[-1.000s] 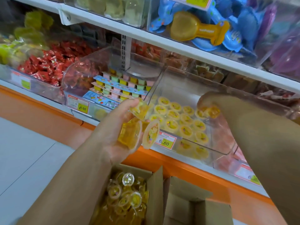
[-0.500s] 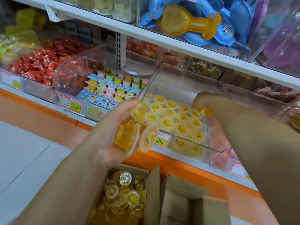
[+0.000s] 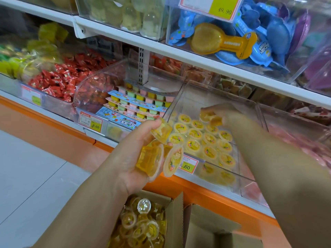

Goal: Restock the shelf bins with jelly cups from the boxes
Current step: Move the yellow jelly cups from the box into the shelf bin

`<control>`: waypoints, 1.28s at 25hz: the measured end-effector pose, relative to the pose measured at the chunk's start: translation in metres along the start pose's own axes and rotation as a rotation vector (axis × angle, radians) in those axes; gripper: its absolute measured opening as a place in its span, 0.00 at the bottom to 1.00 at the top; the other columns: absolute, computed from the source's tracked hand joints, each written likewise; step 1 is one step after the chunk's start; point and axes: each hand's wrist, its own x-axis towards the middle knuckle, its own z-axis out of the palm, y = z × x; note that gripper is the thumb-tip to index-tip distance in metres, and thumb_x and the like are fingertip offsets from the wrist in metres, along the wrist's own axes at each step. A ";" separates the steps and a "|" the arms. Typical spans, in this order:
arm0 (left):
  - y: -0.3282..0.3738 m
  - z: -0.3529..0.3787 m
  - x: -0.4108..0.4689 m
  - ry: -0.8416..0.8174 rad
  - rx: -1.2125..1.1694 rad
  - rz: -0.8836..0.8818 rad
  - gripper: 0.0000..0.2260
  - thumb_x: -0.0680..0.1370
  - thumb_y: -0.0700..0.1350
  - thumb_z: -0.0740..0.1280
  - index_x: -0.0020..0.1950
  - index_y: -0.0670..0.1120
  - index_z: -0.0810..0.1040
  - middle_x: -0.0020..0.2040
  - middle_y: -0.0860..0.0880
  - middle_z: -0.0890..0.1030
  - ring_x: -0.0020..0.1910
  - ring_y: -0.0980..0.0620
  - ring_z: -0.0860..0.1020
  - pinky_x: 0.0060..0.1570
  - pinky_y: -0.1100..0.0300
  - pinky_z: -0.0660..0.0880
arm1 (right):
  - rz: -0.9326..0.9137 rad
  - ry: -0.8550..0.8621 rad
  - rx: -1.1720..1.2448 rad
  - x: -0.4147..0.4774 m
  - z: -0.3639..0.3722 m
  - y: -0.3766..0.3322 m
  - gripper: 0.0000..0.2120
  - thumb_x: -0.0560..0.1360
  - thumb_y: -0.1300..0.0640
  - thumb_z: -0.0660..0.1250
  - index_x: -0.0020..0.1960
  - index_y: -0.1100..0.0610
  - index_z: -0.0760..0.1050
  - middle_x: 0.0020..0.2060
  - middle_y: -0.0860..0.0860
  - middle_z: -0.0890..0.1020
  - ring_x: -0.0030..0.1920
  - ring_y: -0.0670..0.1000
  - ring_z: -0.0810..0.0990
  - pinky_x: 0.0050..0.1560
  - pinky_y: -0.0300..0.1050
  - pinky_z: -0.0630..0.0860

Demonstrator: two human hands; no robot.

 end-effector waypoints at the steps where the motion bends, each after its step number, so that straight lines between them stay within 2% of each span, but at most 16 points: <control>1: 0.000 0.002 0.007 0.022 -0.045 -0.008 0.28 0.84 0.40 0.57 0.22 0.44 0.74 0.15 0.49 0.72 0.36 0.49 0.83 0.43 0.71 0.74 | -0.056 0.053 -0.130 -0.001 0.008 -0.005 0.11 0.65 0.54 0.78 0.41 0.60 0.82 0.37 0.55 0.84 0.34 0.55 0.82 0.34 0.47 0.80; 3: -0.001 0.003 0.007 0.071 -0.100 -0.002 0.33 0.84 0.38 0.56 0.17 0.43 0.72 0.14 0.49 0.70 0.19 0.50 0.77 0.33 0.75 0.73 | -0.190 0.155 -0.424 -0.004 0.025 -0.014 0.10 0.65 0.52 0.77 0.34 0.57 0.78 0.35 0.54 0.83 0.35 0.55 0.83 0.40 0.50 0.81; 4: -0.002 0.003 0.007 0.080 -0.114 0.015 0.31 0.84 0.38 0.56 0.19 0.42 0.73 0.14 0.49 0.70 0.19 0.47 0.75 0.42 0.75 0.73 | -0.243 0.180 -0.512 -0.005 0.032 -0.020 0.10 0.66 0.51 0.76 0.35 0.55 0.77 0.36 0.52 0.82 0.38 0.54 0.82 0.41 0.48 0.81; 6: -0.003 0.001 0.008 0.074 -0.159 0.024 0.22 0.84 0.38 0.55 0.29 0.41 0.71 0.16 0.48 0.71 0.28 0.47 0.72 0.65 0.62 0.62 | -0.301 0.179 -0.564 -0.001 0.045 -0.025 0.10 0.68 0.50 0.74 0.36 0.53 0.74 0.39 0.50 0.80 0.42 0.54 0.81 0.44 0.46 0.78; 8: 0.000 0.000 0.005 0.039 -0.136 0.049 0.19 0.84 0.37 0.55 0.32 0.41 0.68 0.22 0.42 0.76 0.40 0.42 0.77 0.69 0.57 0.52 | -0.303 0.149 -0.522 0.004 0.052 -0.025 0.09 0.70 0.50 0.73 0.39 0.53 0.75 0.42 0.52 0.81 0.44 0.55 0.81 0.47 0.51 0.80; 9: 0.000 -0.002 0.005 0.030 -0.149 0.069 0.18 0.84 0.37 0.55 0.33 0.41 0.67 0.29 0.38 0.79 0.47 0.40 0.79 0.69 0.58 0.50 | -0.273 0.192 -0.488 0.008 0.050 -0.025 0.09 0.70 0.49 0.72 0.42 0.55 0.77 0.44 0.53 0.83 0.45 0.57 0.82 0.48 0.53 0.81; 10: 0.000 -0.003 0.005 0.023 -0.162 0.071 0.18 0.84 0.37 0.55 0.33 0.41 0.67 0.31 0.38 0.81 0.46 0.44 0.81 0.69 0.59 0.50 | -0.233 0.259 -0.482 0.011 0.044 -0.023 0.12 0.71 0.48 0.71 0.45 0.56 0.79 0.46 0.54 0.84 0.46 0.58 0.83 0.48 0.53 0.81; 12: 0.000 -0.001 0.005 0.039 -0.150 0.093 0.18 0.84 0.37 0.55 0.33 0.41 0.67 0.20 0.46 0.76 0.24 0.56 0.76 0.64 0.65 0.48 | -0.141 0.315 -0.523 0.014 0.027 -0.015 0.16 0.73 0.44 0.68 0.46 0.58 0.79 0.47 0.54 0.84 0.47 0.58 0.83 0.49 0.48 0.79; 13: -0.001 -0.001 0.006 0.056 -0.138 0.095 0.18 0.83 0.37 0.55 0.33 0.41 0.67 0.18 0.47 0.73 0.19 0.58 0.71 0.61 0.67 0.46 | -0.105 0.282 -0.548 0.013 0.021 -0.012 0.18 0.74 0.42 0.66 0.42 0.58 0.79 0.45 0.54 0.83 0.46 0.58 0.83 0.49 0.47 0.78; 15: -0.001 0.000 0.007 0.041 -0.124 0.093 0.18 0.83 0.37 0.56 0.33 0.41 0.67 0.23 0.46 0.72 0.21 0.56 0.70 0.59 0.68 0.43 | -0.049 0.178 -0.578 0.009 0.018 -0.006 0.24 0.76 0.39 0.62 0.34 0.56 0.79 0.40 0.53 0.83 0.38 0.56 0.81 0.49 0.47 0.78; 17: 0.003 0.002 0.007 0.031 -0.154 0.092 0.18 0.83 0.37 0.56 0.33 0.41 0.67 0.21 0.47 0.72 0.21 0.56 0.69 0.60 0.68 0.44 | -0.009 0.125 -0.555 0.007 0.026 -0.004 0.27 0.75 0.36 0.60 0.32 0.56 0.80 0.38 0.51 0.83 0.37 0.55 0.80 0.50 0.48 0.78; 19: 0.003 0.001 0.009 0.045 -0.177 0.072 0.18 0.83 0.37 0.57 0.33 0.41 0.67 0.19 0.48 0.71 0.21 0.57 0.69 0.60 0.68 0.46 | -0.005 0.100 -0.520 0.009 0.034 -0.009 0.24 0.74 0.37 0.63 0.33 0.55 0.82 0.38 0.50 0.84 0.39 0.54 0.81 0.51 0.48 0.78; 22: 0.002 0.001 0.012 0.073 -0.174 0.070 0.17 0.83 0.37 0.57 0.33 0.42 0.67 0.15 0.49 0.70 0.15 0.58 0.69 0.58 0.70 0.45 | 0.002 0.029 -0.471 0.014 0.036 -0.020 0.15 0.74 0.50 0.69 0.32 0.56 0.80 0.40 0.50 0.85 0.36 0.55 0.81 0.50 0.48 0.79; 25: 0.003 -0.001 0.017 0.108 -0.190 0.049 0.17 0.83 0.37 0.56 0.34 0.43 0.67 0.13 0.52 0.69 0.12 0.60 0.68 0.56 0.71 0.42 | 0.031 -0.004 -0.359 0.019 0.035 -0.018 0.14 0.74 0.55 0.71 0.32 0.59 0.77 0.42 0.53 0.83 0.37 0.56 0.79 0.52 0.53 0.80; 30: 0.004 -0.002 0.020 0.138 -0.203 0.019 0.17 0.83 0.37 0.56 0.34 0.43 0.67 0.13 0.51 0.69 0.11 0.60 0.68 0.56 0.70 0.47 | 0.128 -0.040 -0.103 0.015 0.029 -0.012 0.09 0.69 0.57 0.76 0.44 0.61 0.80 0.38 0.52 0.82 0.32 0.51 0.74 0.35 0.46 0.76; 32: 0.005 -0.002 0.023 0.158 -0.212 0.012 0.17 0.83 0.37 0.56 0.34 0.43 0.68 0.15 0.49 0.70 0.11 0.60 0.68 0.54 0.75 0.53 | 0.080 -0.019 -0.046 0.015 0.028 -0.014 0.08 0.67 0.59 0.77 0.42 0.58 0.81 0.39 0.52 0.83 0.33 0.51 0.74 0.33 0.43 0.76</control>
